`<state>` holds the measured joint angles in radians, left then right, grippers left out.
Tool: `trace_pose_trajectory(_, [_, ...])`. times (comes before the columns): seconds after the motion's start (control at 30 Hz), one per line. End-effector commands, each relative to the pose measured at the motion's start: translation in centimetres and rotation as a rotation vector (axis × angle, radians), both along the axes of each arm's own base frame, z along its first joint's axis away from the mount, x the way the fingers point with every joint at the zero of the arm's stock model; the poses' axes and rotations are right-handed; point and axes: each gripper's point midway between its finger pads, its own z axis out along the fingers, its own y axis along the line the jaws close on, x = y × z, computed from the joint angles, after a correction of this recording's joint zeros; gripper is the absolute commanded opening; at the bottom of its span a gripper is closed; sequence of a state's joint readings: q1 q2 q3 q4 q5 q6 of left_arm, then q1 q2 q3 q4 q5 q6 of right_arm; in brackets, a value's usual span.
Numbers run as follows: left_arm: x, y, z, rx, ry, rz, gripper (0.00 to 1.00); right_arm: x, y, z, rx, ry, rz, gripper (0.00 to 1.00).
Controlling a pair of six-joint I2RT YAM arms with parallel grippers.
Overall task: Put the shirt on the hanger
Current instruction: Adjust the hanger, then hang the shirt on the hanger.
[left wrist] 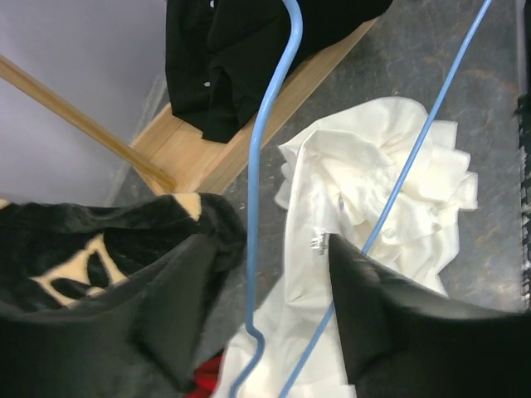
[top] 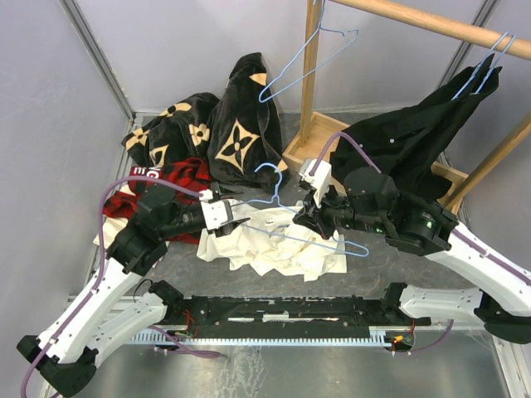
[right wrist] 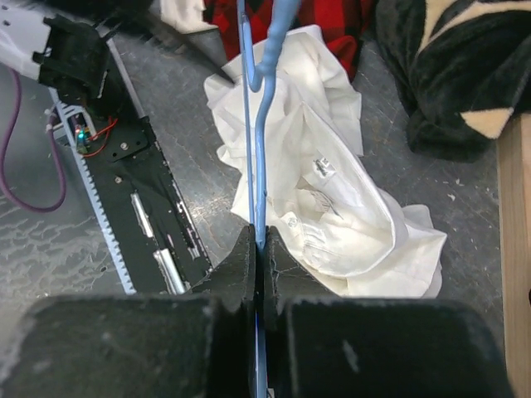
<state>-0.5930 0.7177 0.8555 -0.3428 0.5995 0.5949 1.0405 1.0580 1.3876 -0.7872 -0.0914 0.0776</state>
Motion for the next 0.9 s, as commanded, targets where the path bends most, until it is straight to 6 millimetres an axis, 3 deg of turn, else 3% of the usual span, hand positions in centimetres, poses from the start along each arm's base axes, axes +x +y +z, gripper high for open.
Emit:
trace_pose_trajectory(0.0, [-0.1, 0.2, 0.8, -0.069, 0.051, 0.047, 0.77, 1.5, -1.7, 0.3, 0.038, -0.002, -0.170, 0.00])
trace_pose_trajectory(0.17, [0.7, 1.0, -0.5, -0.175, 0.182, 0.178, 0.88, 2.3, -2.9, -1.3, 0.035, 0.060, -0.307, 0.00])
trace_pose_trajectory(0.3, [2.4, 1.9, -1.4, -0.270, 0.334, 0.344, 0.91, 3.0, -4.0, -2.1, 0.052, 0.076, -0.405, 0.00])
trace_pose_trajectory(0.4, [4.1, 3.0, -2.5, -0.299, 0.469, 0.521, 0.93, 3.5, -6.0, -1.9, 0.077, 0.054, -0.503, 0.00])
trace_pose_trajectory(0.53, [6.0, 4.4, -4.8, -0.223, 0.598, 0.724, 0.92, 4.1, -8.3, -1.6, 0.120, 0.036, -0.627, 0.00])
trace_pose_trajectory(0.63, [7.1, 5.7, -5.7, -0.160, 0.683, 0.891, 0.92, 3.9, -8.1, -1.7, 0.114, 0.046, -0.608, 0.00])
trace_pose_trajectory(0.87, [7.6, 7.4, -9.8, -0.002, 0.850, 1.147, 0.88, 3.8, -8.9, -2.8, 0.141, 0.087, -0.671, 0.00])
